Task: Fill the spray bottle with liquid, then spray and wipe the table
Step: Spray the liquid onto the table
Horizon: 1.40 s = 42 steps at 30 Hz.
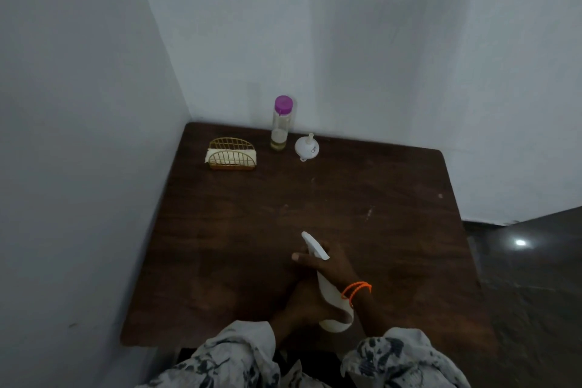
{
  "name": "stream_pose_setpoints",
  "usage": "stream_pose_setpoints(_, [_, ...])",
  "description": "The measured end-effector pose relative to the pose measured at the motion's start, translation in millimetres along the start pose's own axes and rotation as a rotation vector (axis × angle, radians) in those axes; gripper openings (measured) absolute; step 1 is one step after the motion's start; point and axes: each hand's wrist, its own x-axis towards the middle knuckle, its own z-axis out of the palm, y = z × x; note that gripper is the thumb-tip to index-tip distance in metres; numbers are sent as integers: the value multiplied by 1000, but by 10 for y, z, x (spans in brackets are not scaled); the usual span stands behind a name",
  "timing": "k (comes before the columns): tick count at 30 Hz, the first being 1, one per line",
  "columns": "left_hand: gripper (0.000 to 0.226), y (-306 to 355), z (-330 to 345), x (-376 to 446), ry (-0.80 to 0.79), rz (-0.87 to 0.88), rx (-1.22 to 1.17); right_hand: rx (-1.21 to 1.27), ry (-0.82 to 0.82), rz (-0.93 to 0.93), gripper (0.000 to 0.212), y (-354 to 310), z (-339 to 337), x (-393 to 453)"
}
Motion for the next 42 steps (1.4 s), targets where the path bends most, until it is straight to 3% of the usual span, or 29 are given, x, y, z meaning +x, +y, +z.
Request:
stream_pose_setpoints(9, [129,178,26,-44,-20,73,84,-42,-1,-7,34,-65,-80,-15])
stream_pose_setpoints(13, [113,192,-10,37,88,81,-5,-199,107,-60,72,-31,-174,-26])
stream_pose_setpoints(18, [110,405,-156,261,79,123,-11,-243,362,-191,56,-30,-321,-36])
stream_pose_setpoints(22, [130,639,-278,473,99,221,65,-167,464,-228,48,-175,-579,83])
stream_pose_setpoints(28, [97,1045,-483,826,33,231,43,-105,533,-284,52,-509,-978,351])
stream_pose_setpoints(33, [105,1354,-658,1101,174,294,25,-11,568,-338,66,-800,-1304,621])
stream_pose_setpoints(37, [93,1617,-751,1434,208,265,-9,32,552,-371,80,-1014,-1512,948])
stream_pose_setpoints(42, [91,1904,-849,1954,255,266,7,79,586,-366,69,-1136,-1695,1425])
